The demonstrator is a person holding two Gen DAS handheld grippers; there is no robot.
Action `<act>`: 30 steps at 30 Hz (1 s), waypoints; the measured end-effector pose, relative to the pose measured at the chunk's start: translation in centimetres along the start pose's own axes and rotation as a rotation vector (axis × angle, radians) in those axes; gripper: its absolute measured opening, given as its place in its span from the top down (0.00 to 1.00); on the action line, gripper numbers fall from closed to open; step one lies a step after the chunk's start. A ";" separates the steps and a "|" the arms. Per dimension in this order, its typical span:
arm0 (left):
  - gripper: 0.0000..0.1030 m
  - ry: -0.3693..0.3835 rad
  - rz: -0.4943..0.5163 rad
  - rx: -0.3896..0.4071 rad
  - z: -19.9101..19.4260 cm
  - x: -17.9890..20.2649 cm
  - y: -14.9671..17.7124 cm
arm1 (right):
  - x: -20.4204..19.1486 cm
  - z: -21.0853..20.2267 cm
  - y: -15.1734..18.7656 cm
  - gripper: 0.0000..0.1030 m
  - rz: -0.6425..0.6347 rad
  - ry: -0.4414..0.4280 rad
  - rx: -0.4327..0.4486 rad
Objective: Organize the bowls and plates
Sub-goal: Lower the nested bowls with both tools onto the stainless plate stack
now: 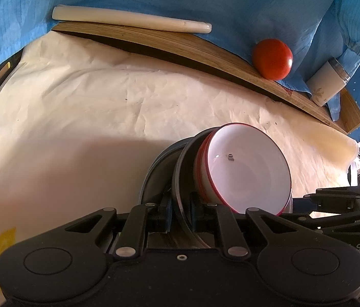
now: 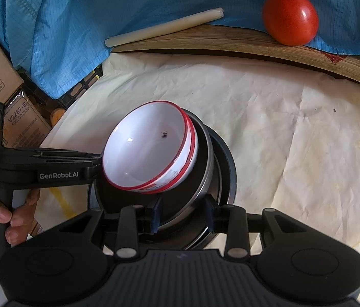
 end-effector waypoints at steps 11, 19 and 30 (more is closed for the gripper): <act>0.86 -0.006 -0.023 0.010 -0.4 0.0 0.0 | 0.1 -0.1 0.1 0.60 -0.006 -0.008 0.002; 0.85 -0.012 -0.034 0.017 -0.6 0.0 0.1 | -0.1 -0.2 0.4 0.55 -0.025 -0.007 0.009; 0.82 -0.015 -0.044 0.028 -0.9 -0.1 0.2 | 0.0 -0.2 0.6 0.55 -0.033 -0.005 0.015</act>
Point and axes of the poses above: each gripper's, at about its wrist camera, not at the fingertips, and z roughly the way its jaws point, x to its right, y to its underside, the point moved 5 cm from there along z, roughly the way its jaws point, and after that the axes turned 11 degrees about z, right-handed, at the moved point
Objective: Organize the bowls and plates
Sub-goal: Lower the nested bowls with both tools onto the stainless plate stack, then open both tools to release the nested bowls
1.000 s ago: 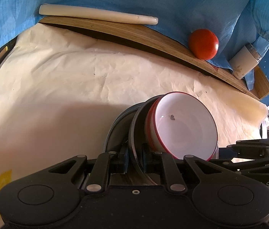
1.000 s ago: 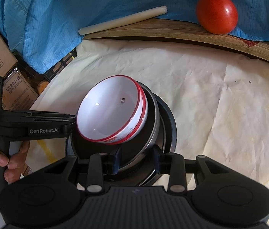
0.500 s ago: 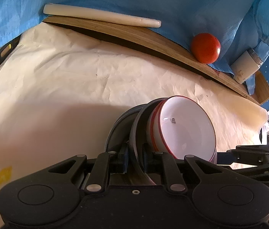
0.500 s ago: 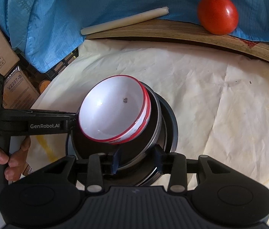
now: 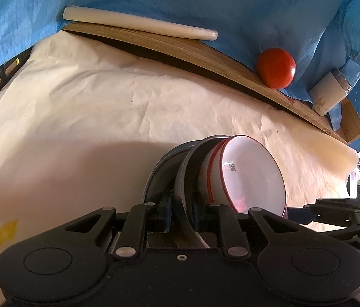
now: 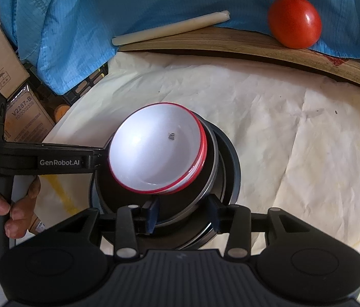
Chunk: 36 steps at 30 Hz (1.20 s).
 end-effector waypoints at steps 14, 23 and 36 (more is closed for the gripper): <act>0.81 -0.007 -0.006 0.012 -0.4 -0.1 0.1 | -0.3 -0.1 0.3 0.54 -0.001 -0.001 0.010; 0.81 -0.013 0.001 0.018 -0.7 -0.1 0.2 | -0.3 -0.2 0.2 0.52 -0.010 0.000 0.017; 0.69 -0.046 -0.002 0.060 -2.0 -0.3 0.1 | -0.4 -0.4 0.2 0.47 -0.011 -0.007 0.022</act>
Point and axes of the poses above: each gripper's, at about its wrist camera, not at the fingertips, and z roughly the way its jaws point, x to its right, y to its underside, the point moved 5 cm from there along z, roughly the way its jaws point, and after that the axes turned 11 degrees about z, right-handed, at the moved point
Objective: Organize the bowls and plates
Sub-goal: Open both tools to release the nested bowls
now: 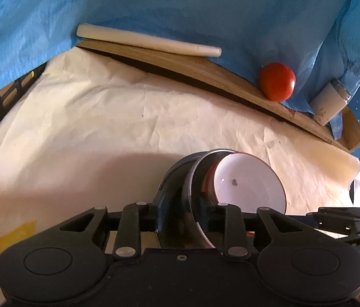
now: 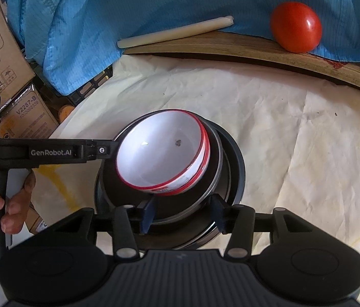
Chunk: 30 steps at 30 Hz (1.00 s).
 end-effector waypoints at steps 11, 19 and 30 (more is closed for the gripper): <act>0.49 -0.023 -0.003 0.043 -1.1 0.0 0.2 | -0.1 -1.4 0.4 0.39 0.003 -0.022 0.050; 0.30 -0.036 -0.012 0.112 -2.9 0.1 0.6 | -0.4 -2.6 1.1 0.26 -0.001 -0.041 0.095; 0.12 -0.092 0.015 0.218 -5.1 1.0 2.0 | -0.4 -5.0 2.7 0.12 0.024 -0.076 0.192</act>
Point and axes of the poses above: each gripper's, at about its wrist camera, not at the fingertips, and z roughly the way its jaws point, x to its right, y to its underside, the point moved 5 cm from there along z, roughly the way its jaws point, and after that the axes turned 11 degrees about z, right-handed, at the moved point
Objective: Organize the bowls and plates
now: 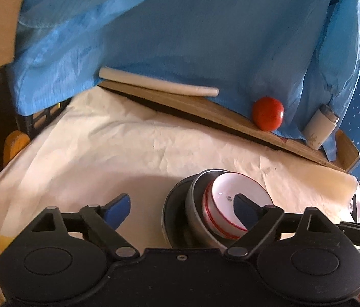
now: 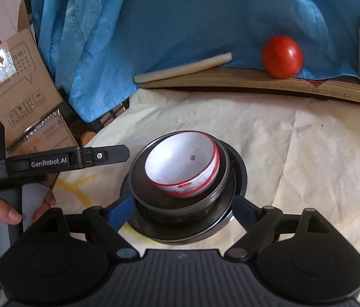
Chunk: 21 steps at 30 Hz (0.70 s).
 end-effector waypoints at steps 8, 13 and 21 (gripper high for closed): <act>0.01 -0.066 0.038 0.118 -2.3 1.1 1.6 | 0.7 -2.2 1.3 0.02 0.016 -0.002 0.106; 0.01 -0.094 0.056 0.160 -3.6 1.7 3.0 | 1.0 -3.4 2.7 0.01 0.004 0.001 0.178; 0.01 -0.154 0.075 0.227 -5.6 2.2 5.6 | 0.5 -5.2 5.2 0.00 -0.019 0.013 0.349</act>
Point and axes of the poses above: each gripper's, at about its wrist camera, not at the fingertips, and z roughly the way its jaws point, x to its right, y to its underside, the point moved 5 cm from there along z, roughly the way its jaws point, and after that the axes turned 11 degrees about z, right-handed, at the moved point
